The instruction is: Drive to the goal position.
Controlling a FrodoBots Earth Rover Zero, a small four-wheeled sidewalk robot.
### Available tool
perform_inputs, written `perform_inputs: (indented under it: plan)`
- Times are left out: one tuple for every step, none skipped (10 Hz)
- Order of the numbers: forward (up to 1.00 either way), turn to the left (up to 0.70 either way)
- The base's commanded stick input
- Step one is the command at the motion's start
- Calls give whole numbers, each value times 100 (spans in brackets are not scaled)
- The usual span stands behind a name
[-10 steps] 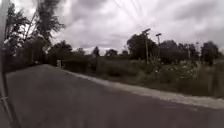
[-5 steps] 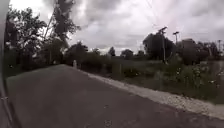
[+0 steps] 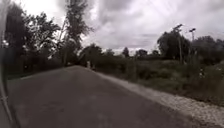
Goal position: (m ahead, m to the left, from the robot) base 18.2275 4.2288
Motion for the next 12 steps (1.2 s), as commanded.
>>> perform_inputs:
  plan:
    - [70,28]
    - [70,27]
    - [70,24]
    - [70,19]
    - [70,17]
    - [70,15]
    - [70,11]
    - [70,10]
    - [70,9]
    - [70,6]
    - [70,5]
    - [70,4]
